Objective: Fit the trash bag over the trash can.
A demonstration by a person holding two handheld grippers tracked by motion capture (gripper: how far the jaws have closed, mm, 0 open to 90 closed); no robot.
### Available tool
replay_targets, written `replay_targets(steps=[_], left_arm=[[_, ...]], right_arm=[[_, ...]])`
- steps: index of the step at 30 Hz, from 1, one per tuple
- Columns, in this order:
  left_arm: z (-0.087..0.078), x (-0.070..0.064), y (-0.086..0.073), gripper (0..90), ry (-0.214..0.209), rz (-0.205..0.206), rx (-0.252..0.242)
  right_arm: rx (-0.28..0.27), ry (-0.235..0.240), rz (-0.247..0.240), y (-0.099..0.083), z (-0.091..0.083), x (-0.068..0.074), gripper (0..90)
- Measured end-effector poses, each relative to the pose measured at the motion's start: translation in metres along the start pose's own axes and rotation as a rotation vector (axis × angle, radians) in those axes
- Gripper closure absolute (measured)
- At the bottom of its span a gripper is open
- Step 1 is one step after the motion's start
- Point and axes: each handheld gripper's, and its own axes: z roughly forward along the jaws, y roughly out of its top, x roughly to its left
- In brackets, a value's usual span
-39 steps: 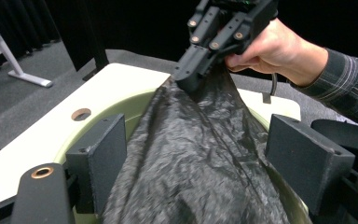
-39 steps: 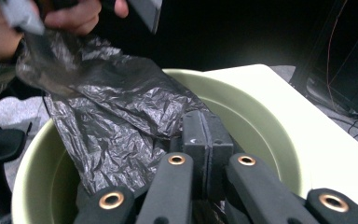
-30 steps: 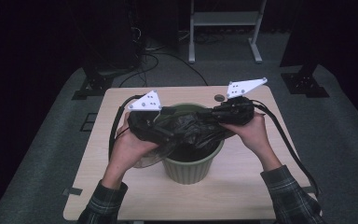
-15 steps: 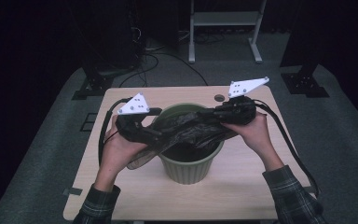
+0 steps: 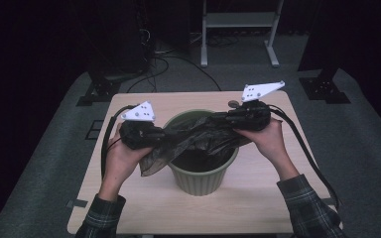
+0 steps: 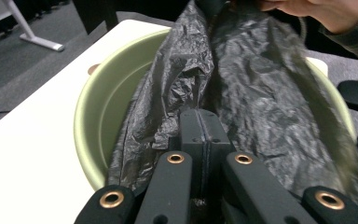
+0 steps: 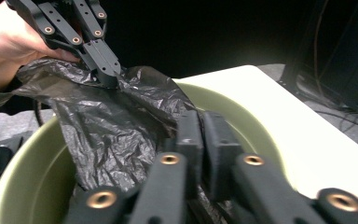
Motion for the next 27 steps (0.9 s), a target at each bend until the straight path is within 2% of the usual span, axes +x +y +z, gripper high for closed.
replay_targets(steps=[4,11,12,15,17,22,27], left_arm=[[-0.002,0.009,0.0,90.0,0.002,-0.022,-0.021],[-0.007,0.025,-0.001,90.0,0.019,-0.062,-0.048],[-0.007,0.027,-0.002,90.0,0.021,-0.062,-0.05],[-0.006,0.033,-0.002,90.0,0.027,-0.065,-0.049],[-0.004,0.039,-0.002,90.0,0.038,-0.066,-0.043],[0.004,0.056,-0.008,90.0,0.072,-0.088,-0.031],[0.012,0.07,-0.02,90.0,0.095,-0.118,-0.017]], right_arm=[[0.007,-0.046,-0.021,-0.001,-0.008,-0.002,72.1],[0.025,-0.099,0.011,-0.02,-0.026,-0.019,66.4],[0.024,-0.107,0.021,-0.024,-0.028,-0.022,68.8],[0.017,-0.109,0.043,-0.031,-0.03,-0.031,84.5],[0.014,-0.113,0.051,-0.033,-0.027,-0.036,88.8],[-0.006,-0.145,0.072,-0.031,-0.015,-0.048,89.7],[0.026,-0.171,0.095,-0.031,0.004,-0.06,89.7]])
